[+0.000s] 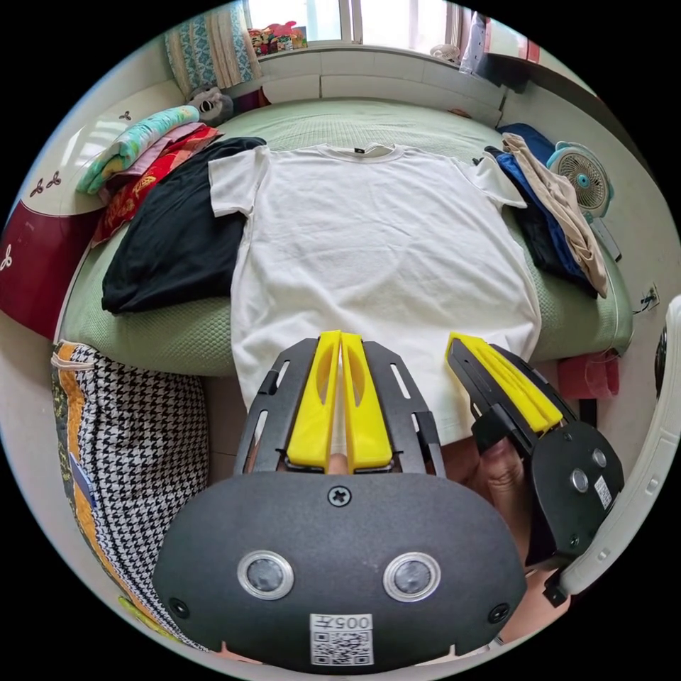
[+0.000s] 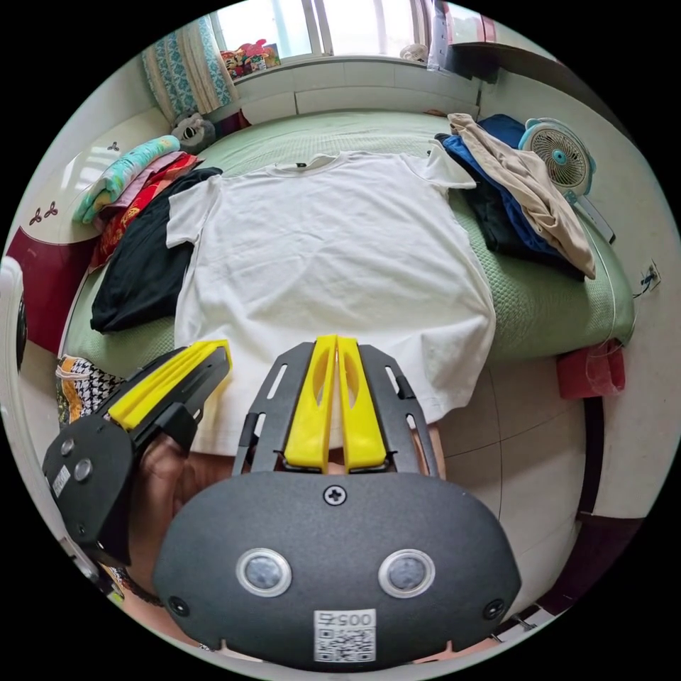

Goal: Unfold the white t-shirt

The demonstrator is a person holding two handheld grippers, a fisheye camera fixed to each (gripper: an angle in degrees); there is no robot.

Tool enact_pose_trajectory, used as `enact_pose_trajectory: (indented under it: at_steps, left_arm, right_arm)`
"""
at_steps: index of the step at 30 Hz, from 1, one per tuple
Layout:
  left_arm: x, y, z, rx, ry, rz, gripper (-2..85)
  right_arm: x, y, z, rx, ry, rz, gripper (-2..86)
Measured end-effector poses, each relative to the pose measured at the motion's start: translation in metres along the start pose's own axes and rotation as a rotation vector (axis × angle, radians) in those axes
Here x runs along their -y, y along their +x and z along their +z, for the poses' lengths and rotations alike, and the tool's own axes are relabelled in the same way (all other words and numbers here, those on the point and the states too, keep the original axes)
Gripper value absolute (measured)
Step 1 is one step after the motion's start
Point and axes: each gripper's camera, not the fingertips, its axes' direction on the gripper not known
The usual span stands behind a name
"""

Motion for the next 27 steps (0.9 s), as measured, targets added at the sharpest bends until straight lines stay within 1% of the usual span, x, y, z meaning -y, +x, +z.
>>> enact_pose_trajectory:
  at_steps: [27]
  left_arm:
    - [0.012, -0.001, 0.021, 0.013, -0.017, -0.013, -0.7]
  right_arm:
    - [0.008, -0.004, -0.005, 0.018, -0.003, -0.002, -1.2]
